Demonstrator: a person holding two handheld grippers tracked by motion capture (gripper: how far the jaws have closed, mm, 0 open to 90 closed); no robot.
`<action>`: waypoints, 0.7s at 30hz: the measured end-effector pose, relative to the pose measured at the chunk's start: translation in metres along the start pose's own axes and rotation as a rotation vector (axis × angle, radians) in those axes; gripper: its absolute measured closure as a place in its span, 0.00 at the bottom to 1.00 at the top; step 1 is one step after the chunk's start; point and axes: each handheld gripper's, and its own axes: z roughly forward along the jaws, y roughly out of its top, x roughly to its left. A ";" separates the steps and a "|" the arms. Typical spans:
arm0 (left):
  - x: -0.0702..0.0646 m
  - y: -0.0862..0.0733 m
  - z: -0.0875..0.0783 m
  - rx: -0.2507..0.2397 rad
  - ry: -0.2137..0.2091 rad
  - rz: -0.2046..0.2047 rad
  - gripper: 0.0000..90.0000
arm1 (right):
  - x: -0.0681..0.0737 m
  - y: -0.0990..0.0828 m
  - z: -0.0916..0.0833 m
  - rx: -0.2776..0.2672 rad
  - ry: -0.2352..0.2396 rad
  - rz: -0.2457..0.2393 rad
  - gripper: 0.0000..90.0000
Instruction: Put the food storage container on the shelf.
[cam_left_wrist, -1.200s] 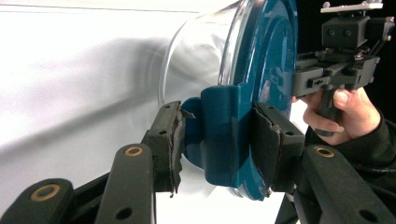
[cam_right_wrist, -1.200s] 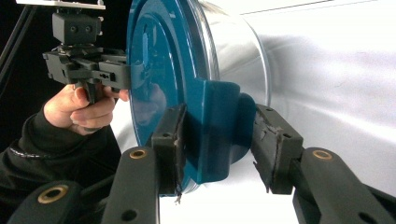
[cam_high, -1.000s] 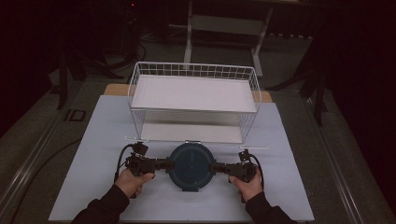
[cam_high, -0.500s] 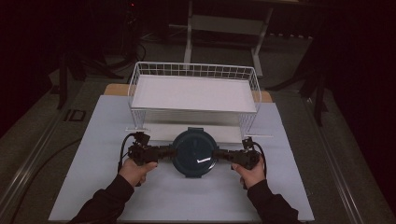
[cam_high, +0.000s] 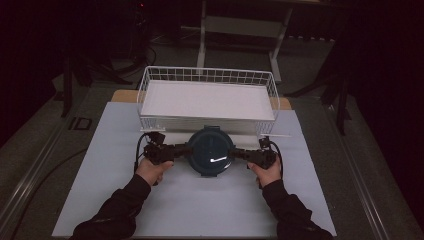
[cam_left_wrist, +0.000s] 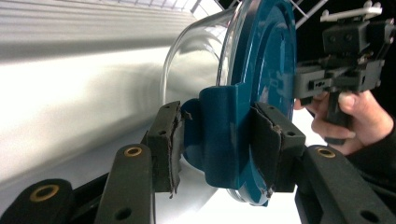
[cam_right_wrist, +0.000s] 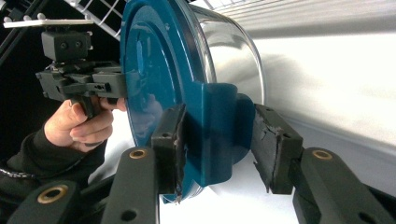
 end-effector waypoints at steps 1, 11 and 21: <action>0.001 0.000 0.002 -0.011 0.001 0.002 0.62 | -0.003 0.000 0.001 -0.005 -0.005 0.001 0.63; 0.019 0.003 0.014 -0.020 0.024 0.009 0.61 | -0.016 0.002 0.012 -0.020 -0.041 0.022 0.62; 0.029 0.005 0.017 -0.037 0.017 -0.031 0.60 | -0.017 0.008 0.017 -0.041 -0.067 0.004 0.62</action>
